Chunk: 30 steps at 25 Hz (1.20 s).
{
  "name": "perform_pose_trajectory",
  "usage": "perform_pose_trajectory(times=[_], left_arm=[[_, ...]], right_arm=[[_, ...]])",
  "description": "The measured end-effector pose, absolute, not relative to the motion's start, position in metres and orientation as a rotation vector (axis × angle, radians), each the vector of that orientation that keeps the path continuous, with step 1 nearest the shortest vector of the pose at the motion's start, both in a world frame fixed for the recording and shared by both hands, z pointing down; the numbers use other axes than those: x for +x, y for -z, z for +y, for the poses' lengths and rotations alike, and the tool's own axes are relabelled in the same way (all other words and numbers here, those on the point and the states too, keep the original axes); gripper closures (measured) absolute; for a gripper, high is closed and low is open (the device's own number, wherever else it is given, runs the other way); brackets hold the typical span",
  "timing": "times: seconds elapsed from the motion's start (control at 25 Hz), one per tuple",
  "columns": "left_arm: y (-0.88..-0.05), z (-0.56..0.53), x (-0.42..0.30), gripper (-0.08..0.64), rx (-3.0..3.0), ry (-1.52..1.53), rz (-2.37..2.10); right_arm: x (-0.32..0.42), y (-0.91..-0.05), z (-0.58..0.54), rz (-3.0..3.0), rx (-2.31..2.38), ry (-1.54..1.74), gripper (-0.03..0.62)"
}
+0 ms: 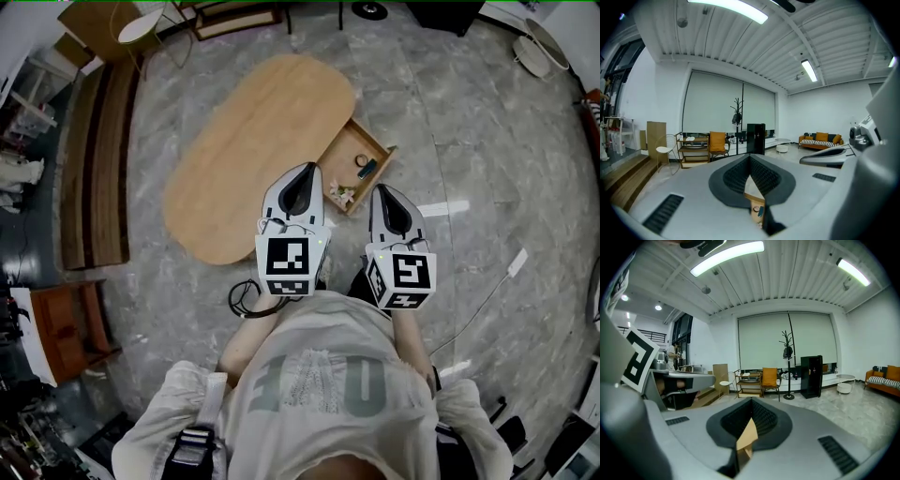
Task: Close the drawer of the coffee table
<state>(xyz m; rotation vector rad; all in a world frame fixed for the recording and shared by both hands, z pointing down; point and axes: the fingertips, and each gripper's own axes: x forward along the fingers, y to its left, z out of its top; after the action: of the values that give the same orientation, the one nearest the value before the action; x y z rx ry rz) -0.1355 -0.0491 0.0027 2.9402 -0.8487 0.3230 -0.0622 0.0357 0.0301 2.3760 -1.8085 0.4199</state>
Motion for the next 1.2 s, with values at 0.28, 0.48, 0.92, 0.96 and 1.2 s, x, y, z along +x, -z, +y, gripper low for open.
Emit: perform_pose_trajectory(times=[0.28, 0.48, 0.92, 0.96, 1.2], left_arm=[[-0.003, -0.052, -0.085, 0.552, 2.888, -0.302, -0.973], [0.001, -0.05, -0.059, 0.552, 2.835, -0.262, -1.065], [0.012, -0.049, -0.014, 0.552, 2.839, -0.24, -1.159], [0.011, -0.049, -0.012, 0.552, 2.839, -0.243, -1.157], [-0.011, -0.038, 0.018, 0.552, 2.9, -0.339, -1.02]], right_arm=[[-0.01, -0.029, 0.02, -1.93, 2.309, -0.391, 0.586], [0.02, -0.019, 0.014, -2.012, 2.239, -0.348, 0.586], [0.066, -0.016, 0.01, -2.07, 2.153, -0.295, 0.586], [0.068, -0.016, 0.01, -2.071, 2.152, -0.296, 0.586], [0.084, -0.029, 0.002, -2.065, 2.145, -0.303, 0.586]])
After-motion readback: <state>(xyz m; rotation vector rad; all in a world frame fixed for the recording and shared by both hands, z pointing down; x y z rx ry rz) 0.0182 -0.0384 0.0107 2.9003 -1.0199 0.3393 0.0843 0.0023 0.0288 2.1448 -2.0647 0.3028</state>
